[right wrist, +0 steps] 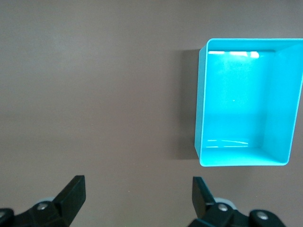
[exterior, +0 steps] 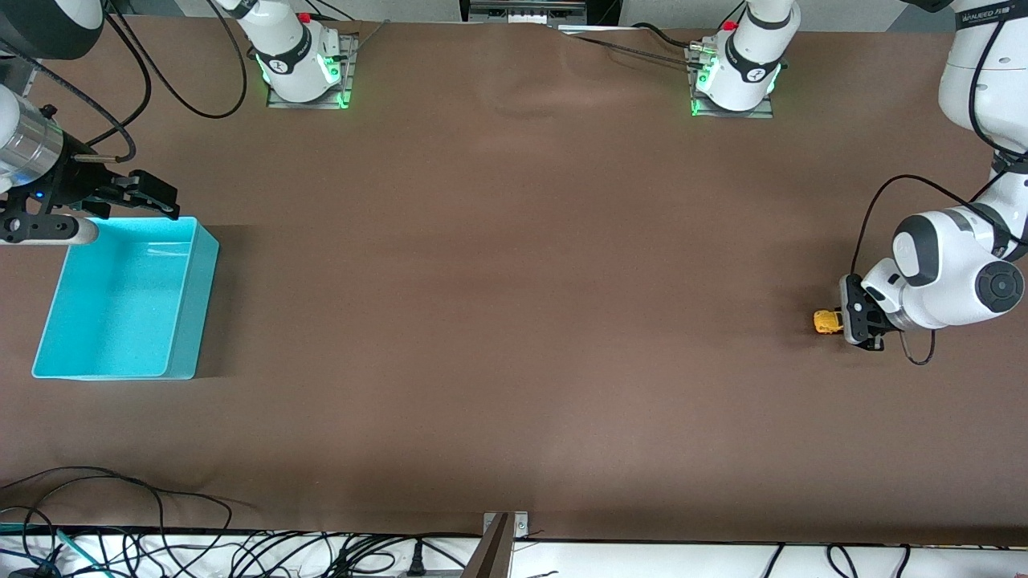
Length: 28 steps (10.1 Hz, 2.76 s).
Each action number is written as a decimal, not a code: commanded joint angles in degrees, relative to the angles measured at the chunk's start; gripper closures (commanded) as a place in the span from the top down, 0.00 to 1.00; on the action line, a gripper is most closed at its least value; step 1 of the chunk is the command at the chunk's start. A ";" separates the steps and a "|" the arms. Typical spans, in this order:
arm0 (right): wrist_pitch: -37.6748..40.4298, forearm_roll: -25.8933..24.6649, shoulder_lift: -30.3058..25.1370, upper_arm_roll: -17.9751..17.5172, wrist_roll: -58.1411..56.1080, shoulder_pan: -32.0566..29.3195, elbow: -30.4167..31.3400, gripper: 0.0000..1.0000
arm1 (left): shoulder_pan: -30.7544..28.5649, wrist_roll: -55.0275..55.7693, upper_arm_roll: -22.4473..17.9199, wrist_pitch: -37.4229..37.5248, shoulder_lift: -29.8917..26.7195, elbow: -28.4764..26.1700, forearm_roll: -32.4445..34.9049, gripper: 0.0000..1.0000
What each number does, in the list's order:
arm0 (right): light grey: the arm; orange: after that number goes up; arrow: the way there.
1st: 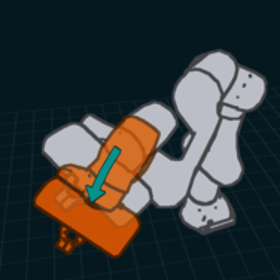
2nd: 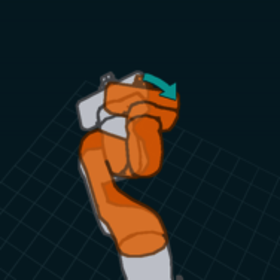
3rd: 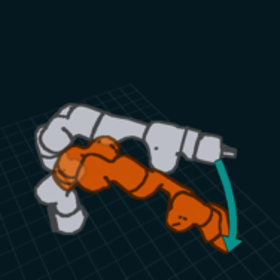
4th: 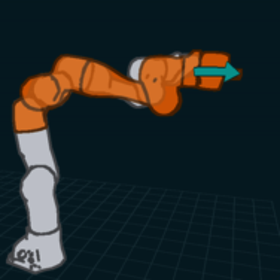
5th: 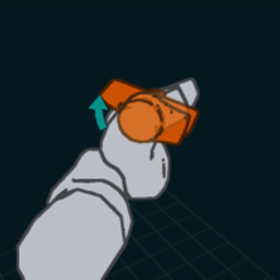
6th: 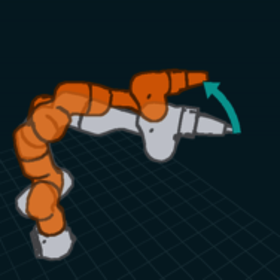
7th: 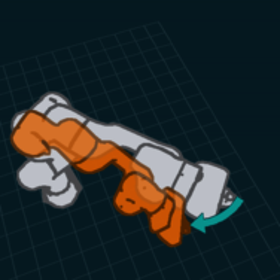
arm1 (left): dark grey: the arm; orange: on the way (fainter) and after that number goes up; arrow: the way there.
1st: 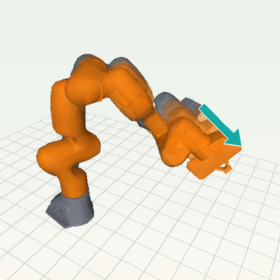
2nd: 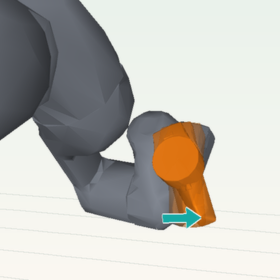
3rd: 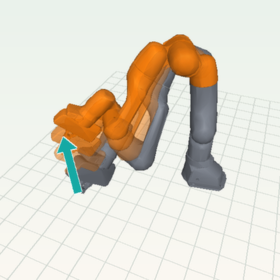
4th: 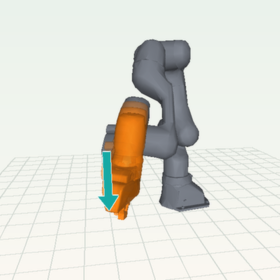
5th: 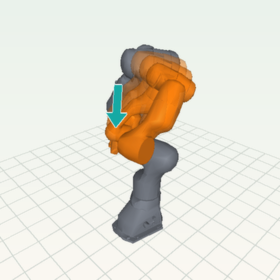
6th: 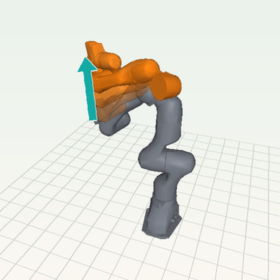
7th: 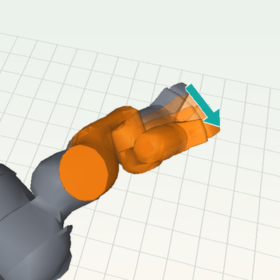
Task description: Wind up and store yellow beetle car
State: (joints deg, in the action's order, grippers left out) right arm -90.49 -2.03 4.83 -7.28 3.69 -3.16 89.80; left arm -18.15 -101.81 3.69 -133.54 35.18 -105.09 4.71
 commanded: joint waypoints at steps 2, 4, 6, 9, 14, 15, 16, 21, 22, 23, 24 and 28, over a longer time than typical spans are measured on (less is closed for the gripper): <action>0.32 -0.51 0.35 -0.02 -0.09 -0.09 -0.94 1.00 | -1.54 -4.19 -0.26 -1.55 5.78 2.08 1.70 0.00; 0.23 -0.69 0.35 -0.02 -0.09 -0.09 -0.94 1.00 | -1.80 -4.10 -1.23 -1.72 5.78 2.08 1.70 0.00; 0.23 -0.51 0.44 0.07 -0.09 -0.18 -0.85 1.00 | -1.98 -4.19 -2.28 -1.73 5.78 2.34 1.70 0.00; -0.12 -0.43 0.44 0.07 -0.18 -0.26 -0.94 1.00 | -2.86 -4.98 -2.29 -1.73 5.78 2.52 3.01 0.00; -0.12 -0.34 0.53 0.16 -0.79 -0.35 -0.94 1.00 | -3.12 -5.24 -2.29 -1.73 5.78 3.22 3.81 0.00; -0.21 -0.34 0.53 0.16 -0.79 -0.44 -0.94 1.00 | -3.03 -5.16 -2.29 -1.73 5.78 3.22 3.72 0.00; -0.30 -0.34 0.53 0.16 -0.79 -0.44 -0.94 1.00 | -3.12 -5.16 -2.29 -1.73 5.78 3.22 3.64 0.00; -0.48 -0.16 0.53 0.16 -0.79 -0.44 -1.03 1.00 | -2.86 -4.63 1.66 0.02 0.08 3.48 2.93 1.00; -0.48 -0.16 0.53 0.16 -0.88 -0.44 -1.03 1.00 | -2.77 -4.37 1.76 1.77 -0.46 4.44 2.85 1.00; -0.39 -0.25 0.53 0.16 -0.88 -0.44 -1.03 1.00 | -2.77 -4.28 1.84 2.22 -0.55 4.80 2.58 1.00; -0.48 -0.16 0.53 0.16 -0.88 -0.53 -1.03 1.00 | -2.68 -4.10 1.85 2.32 -1.07 4.80 2.58 1.00; -0.39 -0.25 0.53 0.25 -0.97 -0.53 -0.94 1.00 | -2.51 1.41 2.29 15.02 -2.57 11.02 -1.02 1.00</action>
State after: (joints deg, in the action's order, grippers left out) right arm -91.15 -2.04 4.96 -7.15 3.60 -3.57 89.80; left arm -20.56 -102.66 5.59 -124.07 33.45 -96.95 5.25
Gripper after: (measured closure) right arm 0.000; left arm 0.000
